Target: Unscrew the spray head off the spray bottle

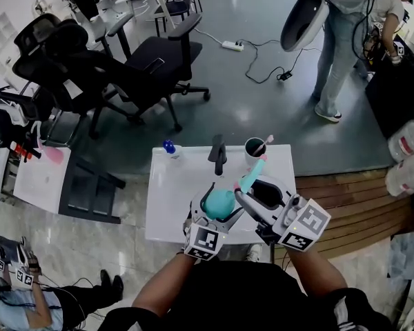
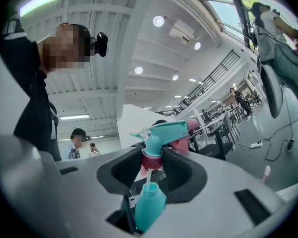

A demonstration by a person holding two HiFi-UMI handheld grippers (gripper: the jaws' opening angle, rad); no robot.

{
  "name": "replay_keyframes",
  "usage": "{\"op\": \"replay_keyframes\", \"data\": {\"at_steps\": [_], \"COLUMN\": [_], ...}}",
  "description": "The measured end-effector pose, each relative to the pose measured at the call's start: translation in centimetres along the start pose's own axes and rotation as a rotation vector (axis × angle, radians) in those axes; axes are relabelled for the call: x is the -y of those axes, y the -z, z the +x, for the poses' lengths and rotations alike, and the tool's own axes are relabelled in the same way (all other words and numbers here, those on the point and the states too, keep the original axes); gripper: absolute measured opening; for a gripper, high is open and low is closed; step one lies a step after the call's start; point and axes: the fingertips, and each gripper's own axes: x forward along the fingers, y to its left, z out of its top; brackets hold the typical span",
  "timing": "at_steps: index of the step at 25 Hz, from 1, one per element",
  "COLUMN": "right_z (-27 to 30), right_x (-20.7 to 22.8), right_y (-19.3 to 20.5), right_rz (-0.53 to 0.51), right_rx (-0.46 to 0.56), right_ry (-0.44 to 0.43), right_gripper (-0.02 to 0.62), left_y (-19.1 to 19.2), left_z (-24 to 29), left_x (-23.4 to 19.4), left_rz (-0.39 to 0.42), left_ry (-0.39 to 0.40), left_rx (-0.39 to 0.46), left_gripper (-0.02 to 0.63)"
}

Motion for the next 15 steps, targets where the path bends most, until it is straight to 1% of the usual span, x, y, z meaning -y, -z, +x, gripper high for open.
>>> {"op": "replay_keyframes", "data": {"at_steps": [5,10,15], "right_z": [-0.9,-1.8,-2.9], "right_x": [0.4,0.8,1.6], "right_y": [-2.6,-5.7,-7.9], "right_rz": [-0.057,-0.126,-0.202], "right_rx": [0.036,0.081,0.109], "right_ry": [0.022,0.049,0.1], "right_gripper": [0.14,0.14,0.14], "left_y": [1.9,4.3,5.5], "left_z": [-0.1,-0.2,-0.2], "left_x": [0.1,-0.3,-0.9], "left_rz": [0.003,-0.022,-0.05], "left_ry": [0.0,-0.007,-0.019], "left_rx": [-0.054,-0.103,-0.122], "left_gripper": [0.468,0.468,0.468]}}
